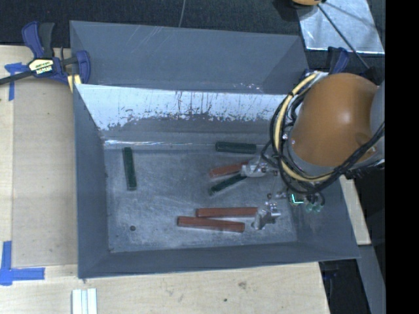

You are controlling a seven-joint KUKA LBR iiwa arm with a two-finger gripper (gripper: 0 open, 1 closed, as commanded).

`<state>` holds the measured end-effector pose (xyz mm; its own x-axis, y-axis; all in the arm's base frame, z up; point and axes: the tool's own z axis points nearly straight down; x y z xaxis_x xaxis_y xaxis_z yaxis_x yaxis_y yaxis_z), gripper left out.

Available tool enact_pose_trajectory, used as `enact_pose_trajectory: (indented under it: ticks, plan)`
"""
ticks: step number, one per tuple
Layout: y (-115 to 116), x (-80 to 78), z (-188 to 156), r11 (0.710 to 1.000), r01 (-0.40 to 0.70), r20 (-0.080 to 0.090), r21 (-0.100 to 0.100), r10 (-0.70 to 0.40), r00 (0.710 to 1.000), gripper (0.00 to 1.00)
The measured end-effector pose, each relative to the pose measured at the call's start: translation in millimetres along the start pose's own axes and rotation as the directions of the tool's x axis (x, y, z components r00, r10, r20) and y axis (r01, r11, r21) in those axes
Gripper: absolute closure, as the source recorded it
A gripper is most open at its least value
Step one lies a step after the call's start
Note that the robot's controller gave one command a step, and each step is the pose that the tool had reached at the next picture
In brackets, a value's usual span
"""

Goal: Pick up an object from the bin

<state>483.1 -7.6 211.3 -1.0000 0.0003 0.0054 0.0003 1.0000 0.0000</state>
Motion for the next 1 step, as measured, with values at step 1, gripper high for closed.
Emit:
enact_pose_trajectory:
  ticks: [1]
  plan:
    - [0.0, -1.7, -3.6, 1.000, 0.000, 0.008, 0.000, 0.000, 1.000, 0.00]
